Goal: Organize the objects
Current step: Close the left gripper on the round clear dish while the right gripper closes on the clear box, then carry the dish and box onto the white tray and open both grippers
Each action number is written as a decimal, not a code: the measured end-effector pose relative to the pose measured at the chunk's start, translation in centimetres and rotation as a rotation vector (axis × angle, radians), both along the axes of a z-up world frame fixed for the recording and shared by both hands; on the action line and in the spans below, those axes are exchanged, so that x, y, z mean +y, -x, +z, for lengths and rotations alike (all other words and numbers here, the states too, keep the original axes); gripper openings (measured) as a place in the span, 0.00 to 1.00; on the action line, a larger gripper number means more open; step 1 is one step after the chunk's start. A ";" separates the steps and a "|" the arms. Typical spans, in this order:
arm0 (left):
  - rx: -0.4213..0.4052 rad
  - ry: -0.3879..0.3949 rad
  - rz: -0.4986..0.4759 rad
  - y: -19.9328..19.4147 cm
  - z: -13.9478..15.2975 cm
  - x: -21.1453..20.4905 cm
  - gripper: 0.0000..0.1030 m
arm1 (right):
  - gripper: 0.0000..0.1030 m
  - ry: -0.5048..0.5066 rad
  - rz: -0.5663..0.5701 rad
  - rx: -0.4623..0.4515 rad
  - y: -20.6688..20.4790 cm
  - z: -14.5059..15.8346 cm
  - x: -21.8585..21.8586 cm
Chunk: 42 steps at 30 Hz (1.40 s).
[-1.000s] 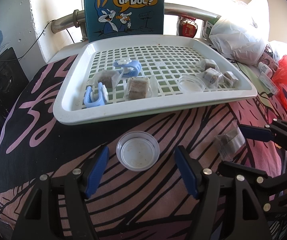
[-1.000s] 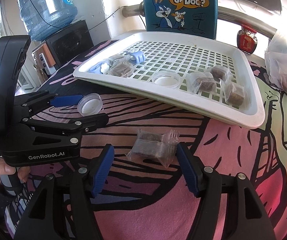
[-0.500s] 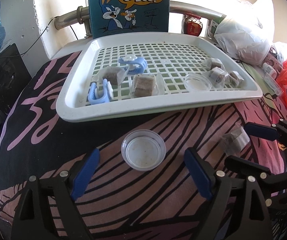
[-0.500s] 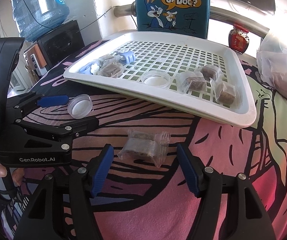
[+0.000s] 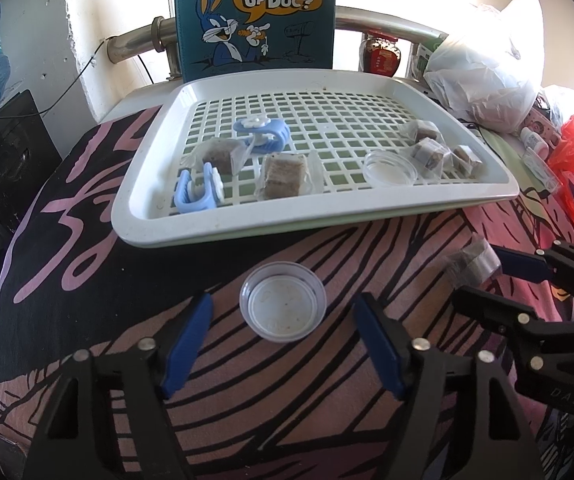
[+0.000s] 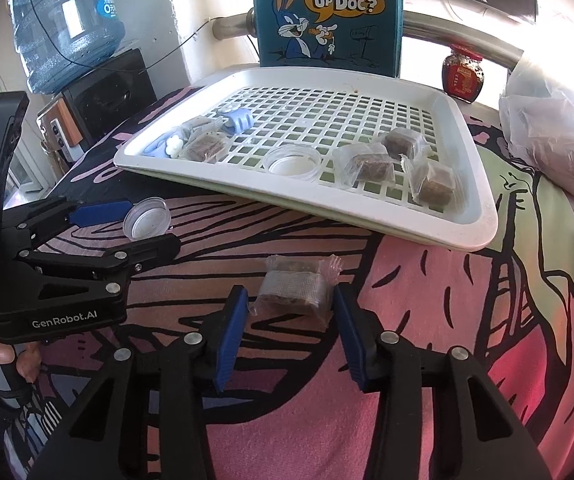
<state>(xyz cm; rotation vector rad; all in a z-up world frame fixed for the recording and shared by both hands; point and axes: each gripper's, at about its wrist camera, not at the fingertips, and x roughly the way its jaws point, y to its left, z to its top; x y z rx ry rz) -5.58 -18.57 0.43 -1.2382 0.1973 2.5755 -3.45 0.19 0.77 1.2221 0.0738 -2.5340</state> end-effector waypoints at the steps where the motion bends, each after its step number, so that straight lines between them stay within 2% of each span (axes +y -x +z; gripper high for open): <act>1: 0.006 -0.003 -0.008 -0.1 0.1 0.1 0.43 | 0.35 0.006 -0.007 0.000 0.1 0.0 0.2; 2: 0.013 0.002 -0.005 -0.2 0.2 0.2 0.38 | 0.32 0.013 -0.008 -0.001 0.1 0.1 0.3; 6: 0.010 -0.022 -0.036 -0.3 0.3 0.4 0.38 | 0.29 0.015 -0.002 0.003 0.0 0.2 0.2; 9: 0.017 -0.066 -0.057 -0.6 0.5 0.3 0.38 | 0.29 0.024 0.006 0.027 -0.3 0.5 0.1; 13: 0.070 -0.067 -0.066 -1.3 1.2 0.4 0.38 | 0.29 0.031 0.037 0.044 -0.7 0.8 -0.4; 16: 0.070 -0.069 -0.074 -1.3 1.2 0.5 0.38 | 0.29 0.040 0.056 0.055 -1.0 1.0 -0.8; 23: 0.042 -0.178 -0.048 -0.7 1.2 -1.2 0.38 | 0.29 0.093 0.050 0.053 -0.9 1.1 -0.1; 29: 0.076 -0.204 -0.038 -0.9 1.9 -1.9 0.38 | 0.29 0.105 0.045 0.081 -0.9 1.7 0.4; 37: 0.106 -0.228 -0.012 -0.5 2.4 -2.9 0.38 | 0.29 0.165 -0.062 0.143 -0.2 3.2 3.9; 40: 0.106 -0.262 0.008 -0.1 2.8 -3.7 0.38 | 0.29 0.166 -0.120 0.180 0.2 3.6 5.4; 42: 0.099 -0.295 0.020 0.3 3.1 -4.3 0.38 | 0.29 0.195 -0.145 0.174 0.7 3.5 6.4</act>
